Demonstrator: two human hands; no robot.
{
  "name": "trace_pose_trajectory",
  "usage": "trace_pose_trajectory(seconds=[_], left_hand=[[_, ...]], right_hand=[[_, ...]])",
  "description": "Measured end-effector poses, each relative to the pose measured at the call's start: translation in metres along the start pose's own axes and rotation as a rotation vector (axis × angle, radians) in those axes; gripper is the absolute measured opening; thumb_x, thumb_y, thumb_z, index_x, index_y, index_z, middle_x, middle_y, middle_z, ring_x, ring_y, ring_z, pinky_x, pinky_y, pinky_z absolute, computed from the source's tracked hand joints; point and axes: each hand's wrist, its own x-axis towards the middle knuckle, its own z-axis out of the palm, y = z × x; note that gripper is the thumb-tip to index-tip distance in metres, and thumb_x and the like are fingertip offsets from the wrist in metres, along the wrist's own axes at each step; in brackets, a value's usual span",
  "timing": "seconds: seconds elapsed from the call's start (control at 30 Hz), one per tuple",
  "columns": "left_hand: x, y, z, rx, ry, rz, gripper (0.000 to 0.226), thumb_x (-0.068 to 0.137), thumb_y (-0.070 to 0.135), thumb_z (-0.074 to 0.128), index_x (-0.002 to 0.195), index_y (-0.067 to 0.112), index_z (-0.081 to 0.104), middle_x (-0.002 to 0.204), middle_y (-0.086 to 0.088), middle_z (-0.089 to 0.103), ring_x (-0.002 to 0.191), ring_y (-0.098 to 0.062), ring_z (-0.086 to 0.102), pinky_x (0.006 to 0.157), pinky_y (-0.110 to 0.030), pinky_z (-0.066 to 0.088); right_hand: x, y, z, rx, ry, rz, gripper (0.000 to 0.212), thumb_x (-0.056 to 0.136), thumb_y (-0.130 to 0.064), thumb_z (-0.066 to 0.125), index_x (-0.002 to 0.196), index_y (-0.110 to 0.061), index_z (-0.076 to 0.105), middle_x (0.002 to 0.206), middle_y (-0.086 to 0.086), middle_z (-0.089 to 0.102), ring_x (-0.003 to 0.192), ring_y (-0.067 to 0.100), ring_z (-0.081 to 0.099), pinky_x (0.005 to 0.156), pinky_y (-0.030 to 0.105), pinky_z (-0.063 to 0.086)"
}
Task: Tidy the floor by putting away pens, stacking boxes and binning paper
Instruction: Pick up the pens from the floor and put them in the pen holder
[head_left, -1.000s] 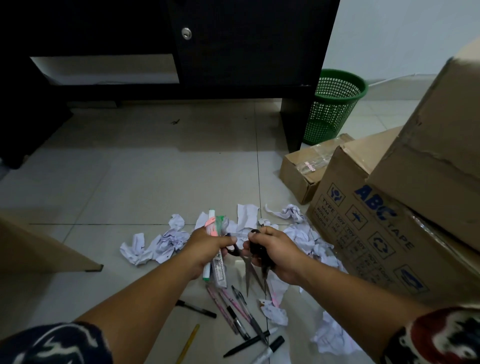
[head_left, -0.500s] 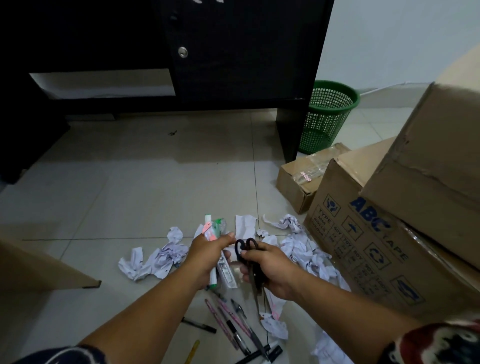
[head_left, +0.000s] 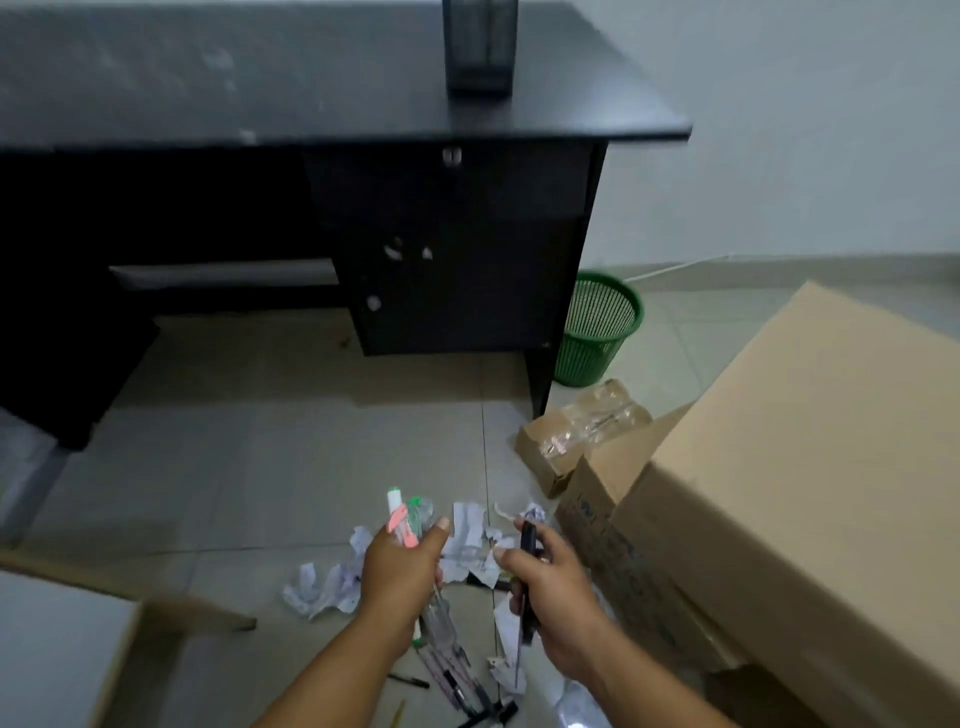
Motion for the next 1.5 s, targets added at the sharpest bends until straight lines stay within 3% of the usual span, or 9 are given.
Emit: trace_pose_trajectory(seconds=[0.3,0.43,0.53,0.63,0.73,0.9,1.1,1.33,1.5], left_hand=[[-0.156,0.242,-0.032,0.03,0.097,0.065,0.024,0.082,0.039,0.071,0.083,0.015,0.066,0.056,-0.008,0.065,0.055,-0.023,0.062,0.06,-0.032,0.05],[-0.193,0.329,-0.033,-0.08,0.068,0.152,0.014,0.084,0.029,0.072,0.083,0.019,0.062,0.054,-0.011,0.062,0.049,-0.022,0.056,0.056,-0.033,0.047],[-0.181,0.378,-0.031,-0.158,0.051,0.206,0.018,0.084,0.027,0.072,0.097,0.022,0.06,0.06,-0.009,0.064,0.052,-0.019,0.057,0.056,-0.029,0.046],[-0.151,0.427,-0.03,-0.19,0.067,0.295,0.023,0.084,0.03,0.071,0.097,0.013,0.063,0.067,-0.007,0.067,0.061,-0.02,0.062,0.064,-0.035,0.05],[-0.114,0.48,-0.025,-0.282,0.045,0.363,0.023,0.086,0.029,0.07,0.102,0.014,0.062,0.081,-0.006,0.069,0.074,-0.019,0.064,0.07,-0.035,0.051],[-0.047,0.563,-0.006,-0.381,-0.004,0.449,0.016,0.088,0.032,0.068,0.097,0.023,0.059,0.085,0.0,0.064,0.077,-0.015,0.063,0.072,-0.036,0.054],[0.02,0.6,0.033,-0.431,0.006,0.556,0.022,0.086,0.022,0.071,0.103,0.021,0.056,0.089,0.004,0.061,0.079,-0.008,0.058,0.073,-0.02,0.047],[0.075,0.585,0.055,-0.292,-0.018,0.583,0.03,0.087,0.036,0.068,0.109,0.022,0.054,0.099,-0.003,0.068,0.091,-0.013,0.066,0.082,-0.029,0.052],[0.091,0.561,0.058,0.042,-0.053,0.661,0.036,0.082,0.045,0.07,0.105,0.024,0.053,0.088,0.004,0.066,0.081,-0.014,0.063,0.074,-0.033,0.051]], right_hand=[[-0.164,-0.23,0.018,-0.055,0.059,-0.154,0.042,0.081,0.002,0.065,0.11,-0.028,0.063,0.076,0.011,0.065,0.054,0.02,0.047,0.054,0.031,0.041],[-0.202,-0.325,0.028,-0.025,0.072,-0.268,0.043,0.081,0.007,0.065,0.111,-0.024,0.062,0.079,0.009,0.066,0.058,0.018,0.05,0.053,0.024,0.044],[-0.196,-0.369,0.037,0.017,0.109,-0.326,0.044,0.075,-0.001,0.067,0.113,-0.023,0.062,0.079,0.009,0.066,0.055,0.016,0.048,0.05,0.024,0.042],[-0.184,-0.405,0.049,0.033,0.125,-0.377,0.044,0.086,0.008,0.06,0.113,-0.027,0.059,0.089,0.012,0.066,0.063,0.018,0.051,0.056,0.029,0.045],[-0.161,-0.43,0.058,0.061,0.141,-0.419,0.045,0.088,0.005,0.06,0.119,-0.028,0.057,0.096,0.013,0.065,0.074,0.021,0.054,0.068,0.033,0.048],[-0.119,-0.455,0.069,0.087,0.138,-0.46,0.046,0.09,0.004,0.06,0.121,-0.03,0.057,0.095,0.01,0.064,0.071,0.017,0.055,0.067,0.032,0.05],[-0.071,-0.482,0.075,0.137,0.16,-0.517,0.046,0.089,0.004,0.059,0.122,-0.029,0.057,0.093,0.007,0.066,0.068,0.018,0.053,0.065,0.032,0.048],[-0.016,-0.543,0.088,0.253,0.126,-0.638,0.046,0.091,0.002,0.057,0.128,-0.025,0.053,0.089,0.0,0.066,0.07,0.018,0.054,0.07,0.031,0.051],[0.007,-0.57,0.102,0.33,0.091,-0.694,0.044,0.093,-0.002,0.057,0.131,-0.022,0.049,0.089,-0.001,0.062,0.071,0.016,0.056,0.072,0.027,0.052]])
